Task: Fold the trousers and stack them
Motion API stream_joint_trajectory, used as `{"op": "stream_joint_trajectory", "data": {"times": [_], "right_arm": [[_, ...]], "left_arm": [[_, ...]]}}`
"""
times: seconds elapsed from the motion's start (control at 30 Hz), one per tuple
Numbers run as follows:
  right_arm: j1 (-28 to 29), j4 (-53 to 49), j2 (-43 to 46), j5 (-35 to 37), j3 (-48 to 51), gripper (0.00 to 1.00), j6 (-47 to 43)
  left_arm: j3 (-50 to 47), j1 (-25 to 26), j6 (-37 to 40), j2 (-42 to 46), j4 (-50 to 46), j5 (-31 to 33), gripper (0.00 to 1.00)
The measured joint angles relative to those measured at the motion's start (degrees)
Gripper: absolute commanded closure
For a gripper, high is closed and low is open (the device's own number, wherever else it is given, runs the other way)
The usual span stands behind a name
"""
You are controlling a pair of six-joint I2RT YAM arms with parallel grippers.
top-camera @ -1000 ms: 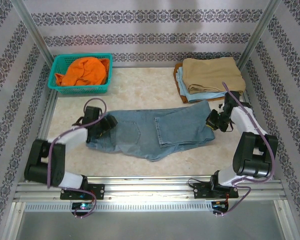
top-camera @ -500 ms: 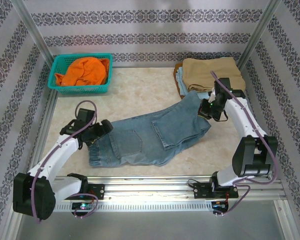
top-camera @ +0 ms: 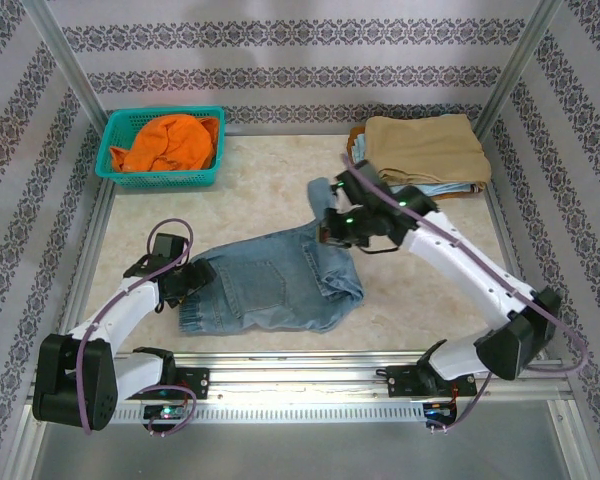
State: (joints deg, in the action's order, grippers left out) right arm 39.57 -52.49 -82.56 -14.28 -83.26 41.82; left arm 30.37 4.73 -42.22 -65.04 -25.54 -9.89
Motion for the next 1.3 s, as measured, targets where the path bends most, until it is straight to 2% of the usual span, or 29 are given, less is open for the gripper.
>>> {"op": "stream_joint_trajectory", "data": {"times": [0.13, 0.27, 0.33, 0.43, 0.53, 0.67, 0.8, 1.03, 1.2, 1.23, 1.27, 1.3], "right_arm": [[9.6, 4.6, -8.2, 1.5, -5.0, 1.0, 5.0], [14.7, 7.4, -15.9, 2.1, -10.4, 1.0, 7.6], [15.7, 8.2, -18.1, 2.3, -12.3, 1.0, 8.0], [16.5, 8.6, -20.3, 2.8, -15.0, 1.0, 8.7], [17.3, 8.8, -21.6, 3.5, -17.1, 1.0, 9.1], [19.4, 8.6, -24.7, 4.9, -20.7, 1.0, 9.1], [21.7, 8.8, -29.8, 5.3, -23.2, 1.0, 9.1], [25.0, 9.2, -39.8, 5.3, -27.6, 1.0, 8.9], [25.8, 8.6, -43.9, 5.2, -31.8, 0.98, 8.9], [25.9, 8.4, -44.5, 5.0, -32.6, 0.95, 8.9], [25.9, 8.1, -45.4, 4.6, -33.7, 0.87, 8.9], [26.0, 8.0, -46.4, 4.2, -34.9, 0.73, 8.8]], "left_arm": [[0.2, 0.0, 0.0, 0.1, 1.7, -2.4, 0.12], [4.0, -1.3, -1.1, 4.0, -3.6, -5.5, 0.06], [8.1, -1.7, -1.4, 8.1, -7.8, -5.6, 0.0], [14.6, -2.7, -1.2, 14.4, -12.8, -4.2, 0.0], [16.3, -6.3, -0.4, 17.6, -15.9, -3.4, 0.0], [12.3, -12.0, 0.0, 17.3, -18.8, -4.4, 0.0], [9.4, -15.1, 0.0, 16.4, -21.9, -5.5, 0.0], [11.5, -19.1, 0.0, 18.0, -23.7, -6.6, 0.0], [13.9, -22.3, 0.2, 15.4, -23.4, -9.0, 0.0], [13.9, -23.1, 0.2, 14.6, -23.3, -9.7, 0.0], [13.9, -24.1, 0.3, 13.7, -23.3, -10.1, 0.0], [13.9, -25.0, 0.4, 13.0, -23.3, -10.6, 0.0]]}}
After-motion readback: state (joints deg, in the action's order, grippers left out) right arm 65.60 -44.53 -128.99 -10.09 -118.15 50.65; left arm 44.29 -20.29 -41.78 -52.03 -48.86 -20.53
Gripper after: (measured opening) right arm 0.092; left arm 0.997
